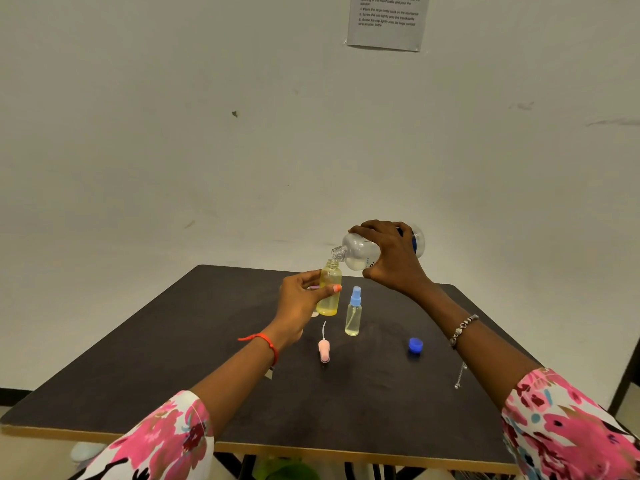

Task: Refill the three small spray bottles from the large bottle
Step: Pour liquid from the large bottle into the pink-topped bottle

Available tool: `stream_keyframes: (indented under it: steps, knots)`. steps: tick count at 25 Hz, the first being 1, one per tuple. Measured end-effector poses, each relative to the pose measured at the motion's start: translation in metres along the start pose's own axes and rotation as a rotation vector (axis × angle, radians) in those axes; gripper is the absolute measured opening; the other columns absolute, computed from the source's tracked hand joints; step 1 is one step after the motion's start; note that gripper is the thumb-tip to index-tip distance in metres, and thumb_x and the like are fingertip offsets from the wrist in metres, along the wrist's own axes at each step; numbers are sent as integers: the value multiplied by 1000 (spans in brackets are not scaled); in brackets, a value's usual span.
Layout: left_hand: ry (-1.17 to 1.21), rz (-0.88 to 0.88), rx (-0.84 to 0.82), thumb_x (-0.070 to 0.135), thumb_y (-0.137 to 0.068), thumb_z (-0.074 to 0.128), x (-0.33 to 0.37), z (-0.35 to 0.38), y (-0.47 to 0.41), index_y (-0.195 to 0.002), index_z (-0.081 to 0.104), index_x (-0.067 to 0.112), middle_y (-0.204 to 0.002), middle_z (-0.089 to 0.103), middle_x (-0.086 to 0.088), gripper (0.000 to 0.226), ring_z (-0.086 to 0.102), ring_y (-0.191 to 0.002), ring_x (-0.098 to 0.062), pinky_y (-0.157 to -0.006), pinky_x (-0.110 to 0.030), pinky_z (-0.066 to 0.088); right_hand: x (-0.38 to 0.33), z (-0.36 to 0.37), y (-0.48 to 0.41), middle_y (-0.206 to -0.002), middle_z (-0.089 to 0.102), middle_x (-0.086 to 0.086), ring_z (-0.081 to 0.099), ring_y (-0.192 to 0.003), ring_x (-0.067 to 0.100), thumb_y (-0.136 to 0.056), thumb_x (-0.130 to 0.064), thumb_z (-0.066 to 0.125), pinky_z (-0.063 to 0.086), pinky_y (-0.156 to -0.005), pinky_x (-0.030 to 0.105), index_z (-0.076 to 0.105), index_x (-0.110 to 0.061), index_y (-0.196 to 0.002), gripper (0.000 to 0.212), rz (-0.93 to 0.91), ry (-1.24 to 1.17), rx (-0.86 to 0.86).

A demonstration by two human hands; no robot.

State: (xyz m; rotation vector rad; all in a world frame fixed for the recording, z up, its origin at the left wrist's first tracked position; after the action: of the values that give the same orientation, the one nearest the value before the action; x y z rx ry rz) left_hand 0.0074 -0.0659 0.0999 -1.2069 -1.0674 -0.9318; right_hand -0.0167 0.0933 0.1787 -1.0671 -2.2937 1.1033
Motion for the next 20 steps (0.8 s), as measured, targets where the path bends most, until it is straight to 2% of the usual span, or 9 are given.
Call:
stream_keyframes:
  steps: [6,11,14,18,20]
  knots:
    - [-9,0,-1,8,-73,73,-1,-1,-1,-122,57,6,-122,62,-10,51,56,-102,-15,-88,-32,49,-1,0,0,-112,62,10,55,-108,31,-57,-16,69,24,-101,48,58,-13,-117,61,1,-6,-11]
    - [-21,-11,9,9,-74,72,-2,-1,0,-123,56,6,-125,61,-10,52,56,-115,-24,-97,-40,48,-1,-1,1,-112,62,9,55,-108,30,-57,-15,69,24,-101,47,58,-14,-116,60,1,-4,-7]
    - [-11,-11,4,9,-74,72,-2,-2,0,-122,57,6,-123,61,-10,51,56,-115,-24,-98,-43,48,0,0,1,-112,62,8,55,-108,30,-57,-15,69,23,-100,46,58,-15,-116,60,0,1,-12]
    - [-16,-2,1,8,-74,73,-2,-2,1,-121,58,6,-122,62,-9,50,57,-111,-21,-96,-39,49,1,1,2,-112,62,7,55,-108,28,-57,-13,71,20,-98,40,58,-15,-116,61,9,2,-9]
    - [-17,-1,1,8,-74,73,-3,-2,1,-122,57,6,-122,62,-10,51,57,-112,-21,-96,-38,48,0,1,2,-111,62,7,55,-108,28,-57,-16,69,22,-99,43,58,-16,-116,60,5,9,-10]
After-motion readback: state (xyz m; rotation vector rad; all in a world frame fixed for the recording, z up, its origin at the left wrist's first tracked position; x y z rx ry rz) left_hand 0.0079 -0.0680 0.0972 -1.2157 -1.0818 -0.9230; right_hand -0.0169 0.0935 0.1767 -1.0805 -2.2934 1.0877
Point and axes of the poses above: each hand's wrist, its own y-axis away from the middle knuckle, its own z-axis out of the palm, x = y × z, the point moved 4 cm from there along -y, towards the middle knuckle
